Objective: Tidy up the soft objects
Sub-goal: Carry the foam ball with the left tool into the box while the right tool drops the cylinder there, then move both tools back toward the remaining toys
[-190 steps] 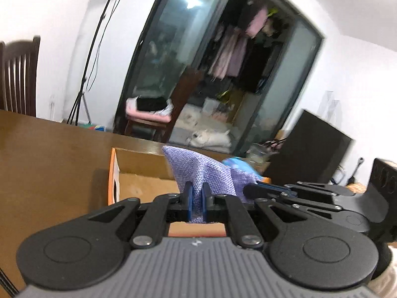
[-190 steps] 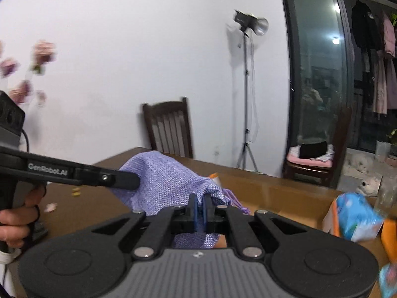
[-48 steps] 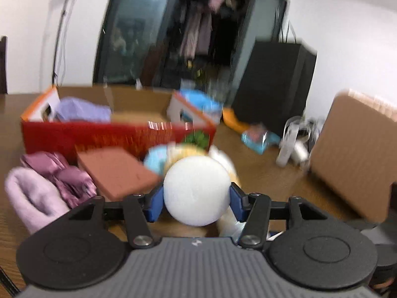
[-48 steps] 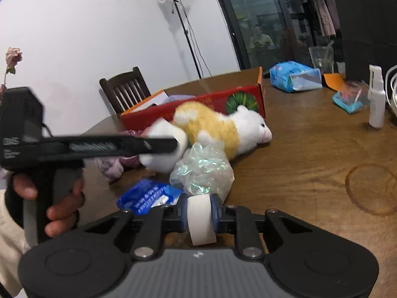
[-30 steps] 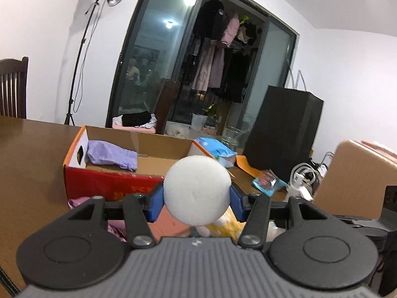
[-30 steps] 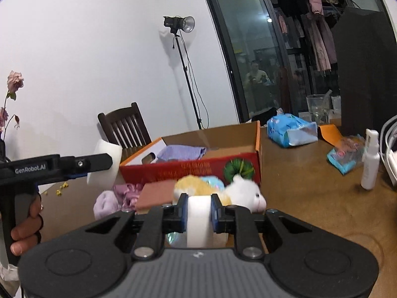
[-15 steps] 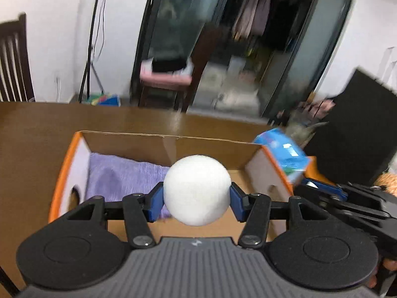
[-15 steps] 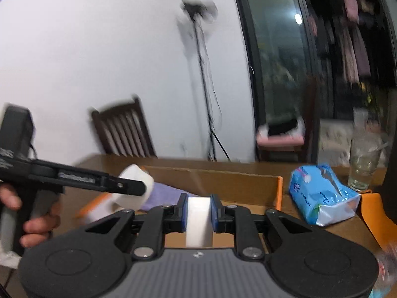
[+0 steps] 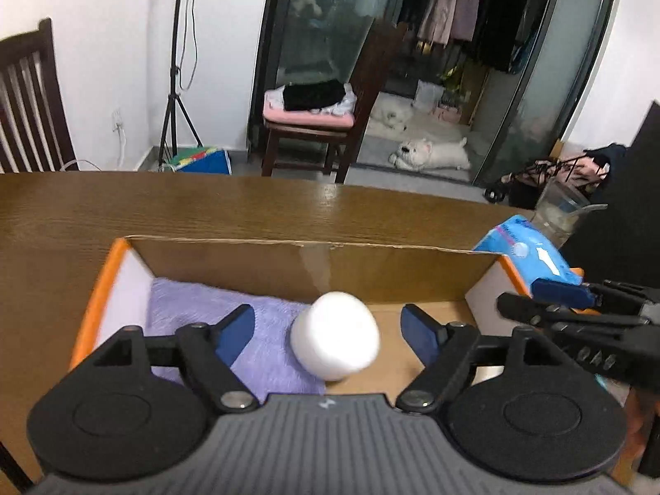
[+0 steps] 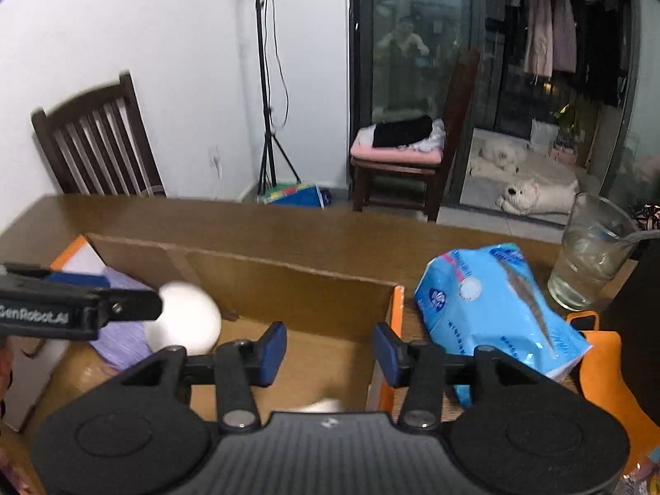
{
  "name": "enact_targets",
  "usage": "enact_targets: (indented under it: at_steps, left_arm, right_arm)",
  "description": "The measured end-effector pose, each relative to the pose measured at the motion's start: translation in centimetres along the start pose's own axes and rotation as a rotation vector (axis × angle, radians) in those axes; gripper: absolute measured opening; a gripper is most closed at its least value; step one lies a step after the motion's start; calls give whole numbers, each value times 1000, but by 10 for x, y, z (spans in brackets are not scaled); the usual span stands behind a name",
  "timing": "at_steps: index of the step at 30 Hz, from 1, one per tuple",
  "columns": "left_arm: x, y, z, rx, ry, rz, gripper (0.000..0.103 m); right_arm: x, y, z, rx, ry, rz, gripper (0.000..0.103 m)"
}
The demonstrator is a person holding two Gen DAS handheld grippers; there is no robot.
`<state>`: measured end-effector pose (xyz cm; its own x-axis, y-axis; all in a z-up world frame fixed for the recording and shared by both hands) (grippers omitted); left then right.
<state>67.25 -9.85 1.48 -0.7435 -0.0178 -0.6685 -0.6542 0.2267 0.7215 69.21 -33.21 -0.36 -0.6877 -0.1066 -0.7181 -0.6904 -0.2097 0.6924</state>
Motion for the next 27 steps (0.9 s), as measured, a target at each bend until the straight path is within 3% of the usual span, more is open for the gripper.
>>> enact_targets:
  at_steps: [4,7,10,12,15,18,23,27]
  left_arm:
    - [24,71,2,44,17,-137,87]
    - [52,122,4,66,35,-221,92]
    - [79,162,3,46,-3,-280,94]
    - [100,183,1,-7,-29,-310,95]
    - [135,209,-6,-21,-73,-345,96]
    - [170,226,-23,21,-123,-373,100]
    - [207,232,-48,12,-251,-342,100]
    - [223,229,-53,40,-224,-322,100]
  right_arm:
    - [20,69,15,-107,16,-121,62]
    - [47,117,32,-188,39,-158,62]
    - [72,159,46,-229,61,-196,64]
    - [89,179,52,-229,83,-202,68]
    - [124,201,57,-193,123,-180,71]
    - [164,214,56,-175,88,-151,72]
    - [220,225,64,-192,33,-124,72]
    - [244,227,76,-208,30,-103,72]
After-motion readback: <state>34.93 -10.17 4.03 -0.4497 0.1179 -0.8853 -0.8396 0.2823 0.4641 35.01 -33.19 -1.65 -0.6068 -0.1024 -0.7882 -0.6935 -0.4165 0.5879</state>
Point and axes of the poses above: each gripper's, at about its wrist camera, not at the fingertips, and y roughly against the way its jaws point, z to its left, x to its underside, the point moved 10 cm from there along -y, roughly the way its jaws point, and after that the axes turned 4 degrees about z, right-handed, at the moved point
